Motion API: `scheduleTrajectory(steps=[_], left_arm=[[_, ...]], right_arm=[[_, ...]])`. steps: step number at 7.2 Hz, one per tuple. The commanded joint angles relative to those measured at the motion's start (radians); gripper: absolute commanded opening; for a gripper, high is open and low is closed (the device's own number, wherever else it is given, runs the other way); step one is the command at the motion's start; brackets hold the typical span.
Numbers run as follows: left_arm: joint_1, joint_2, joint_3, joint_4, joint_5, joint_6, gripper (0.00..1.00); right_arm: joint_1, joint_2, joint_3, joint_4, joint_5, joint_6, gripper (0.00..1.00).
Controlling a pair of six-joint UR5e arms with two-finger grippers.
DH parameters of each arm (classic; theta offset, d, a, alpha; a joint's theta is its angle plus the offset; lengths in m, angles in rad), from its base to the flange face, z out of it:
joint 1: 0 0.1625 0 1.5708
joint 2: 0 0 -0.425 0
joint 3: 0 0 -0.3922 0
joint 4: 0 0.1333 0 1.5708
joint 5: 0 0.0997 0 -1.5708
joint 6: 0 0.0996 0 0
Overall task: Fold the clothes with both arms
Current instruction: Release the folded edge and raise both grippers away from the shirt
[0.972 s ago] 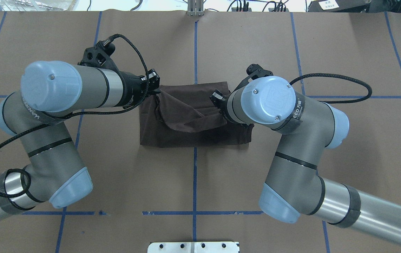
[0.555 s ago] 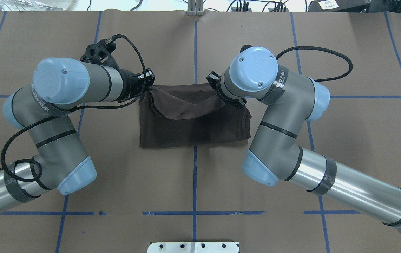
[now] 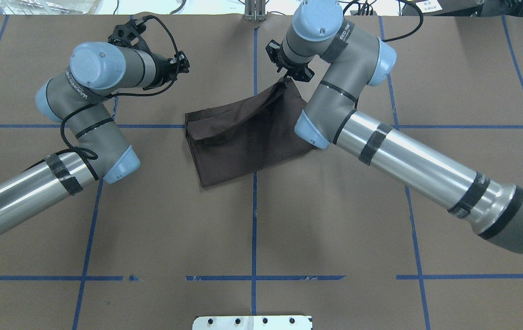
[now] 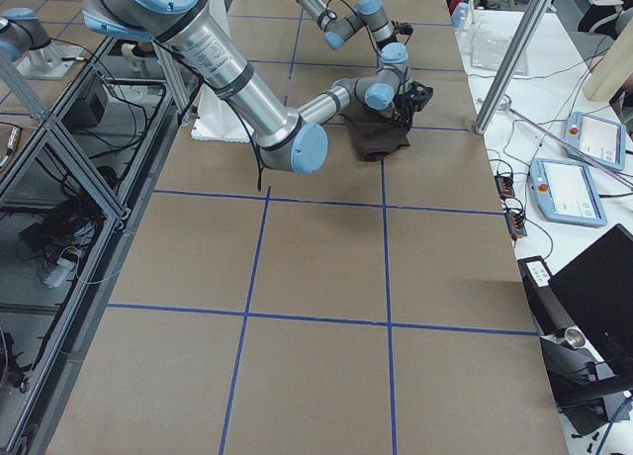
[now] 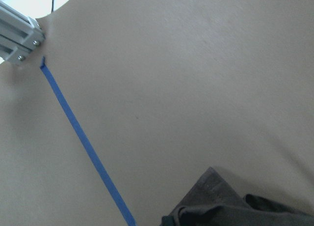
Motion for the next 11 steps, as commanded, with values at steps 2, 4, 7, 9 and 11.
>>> scheduleTrajectory(steps=[2, 4, 7, 9, 11], left_arm=[[-0.044, 0.02, -0.024, -0.049, -0.073, 0.05, 0.65], [-0.059, 0.046, -0.111, -0.046, -0.138, 0.05, 0.64], [0.016, 0.06, -0.228, 0.033, -0.201, 0.015, 0.0], [0.188, 0.075, -0.279, 0.187, -0.041, 0.015, 0.0], [0.238, 0.08, -0.311, 0.286, -0.017, 0.015, 0.0]], right_arm=[[0.1, 0.008, -0.019, 0.011, 0.141, -0.094, 1.0], [0.021, -0.065, 0.149, -0.045, 0.1, -0.024, 0.43], [-0.012, -0.114, 0.254, -0.093, 0.052, -0.051, 0.41], [0.051, -0.168, 0.297, -0.099, 0.112, -0.077, 0.65], [0.053, -0.201, 0.325, -0.096, 0.107, -0.1, 0.67]])
